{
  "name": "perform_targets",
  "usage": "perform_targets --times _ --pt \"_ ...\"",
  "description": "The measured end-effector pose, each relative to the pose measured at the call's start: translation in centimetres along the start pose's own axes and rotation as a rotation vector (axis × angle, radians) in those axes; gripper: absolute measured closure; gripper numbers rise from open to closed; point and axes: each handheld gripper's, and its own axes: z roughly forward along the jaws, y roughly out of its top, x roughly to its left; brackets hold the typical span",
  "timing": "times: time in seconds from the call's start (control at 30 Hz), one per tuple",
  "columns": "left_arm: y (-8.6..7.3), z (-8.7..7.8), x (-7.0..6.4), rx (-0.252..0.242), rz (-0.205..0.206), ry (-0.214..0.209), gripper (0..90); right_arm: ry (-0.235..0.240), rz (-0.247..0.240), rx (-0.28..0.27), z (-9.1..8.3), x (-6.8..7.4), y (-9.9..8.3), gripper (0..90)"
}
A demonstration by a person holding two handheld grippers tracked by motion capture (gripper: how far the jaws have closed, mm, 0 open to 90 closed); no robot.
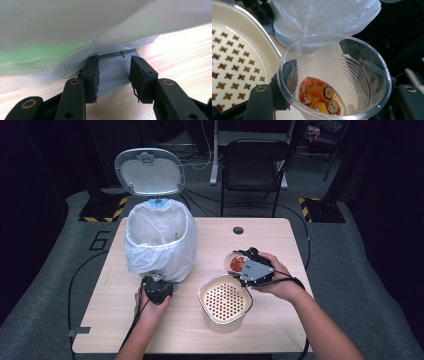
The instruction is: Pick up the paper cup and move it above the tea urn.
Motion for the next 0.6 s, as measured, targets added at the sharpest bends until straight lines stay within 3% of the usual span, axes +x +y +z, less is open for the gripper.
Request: perform_targets --times 0.07,0.1,0.13,0.17,0.2,0.23,0.27,0.33,0.4,0.47,0.57,0.6 --pt "0.0 0.0 0.0 -0.001 0.0 0.0 59.0 -0.028 -0.067 0.006 -0.2 0.5 0.3 33.0" --pt "0.0 0.0 0.0 0.0 0.0 0.0 59.0 -0.049 -0.142 0.021 -0.3 1.1 0.6 33.1" --pt "0.0 0.0 0.0 -0.001 0.0 0.0 59.0 -0.049 -0.142 0.021 -0.3 1.1 0.6 33.1" --pt "0.0 0.0 0.0 0.0 0.0 0.0 59.0 -0.061 -0.185 0.038 -0.3 1.4 0.7 33.2" --pt "0.0 0.0 0.0 -0.001 -0.001 0.0 59.0 -0.074 -0.265 0.061 -0.3 1.9 0.9 33.3" --pt "0.0 0.0 0.0 -0.001 -0.001 0.0 59.0 -0.074 -0.265 0.061 -0.3 1.9 0.9 33.3" --pt "0.0 0.0 0.0 -0.002 -0.001 0.0 58.9 -0.08 -0.319 0.073 -0.3 2.4 1.1 33.3" --pt "0.0 0.0 0.0 -0.002 -0.001 0.0 59.0 -0.086 -0.341 0.081 -0.2 2.5 1.2 33.4" --pt "0.0 0.0 0.0 -0.001 -0.002 0.001 58.9 -0.097 -0.423 0.109 -0.1 3.2 1.4 33.4" --pt "0.0 0.0 0.0 -0.003 -0.002 0.001 58.9 -0.108 -0.447 0.109 0.0 3.3 1.5 33.4" --pt "0.0 0.0 0.0 -0.001 -0.001 0.0 59.0 -0.137 -0.563 0.13 0.1 3.9 1.7 33.4" --pt "0.0 0.0 0.1 -0.002 0.017 0.004 59.0 -0.137 -0.563 0.13 0.1 3.9 1.7 33.4"
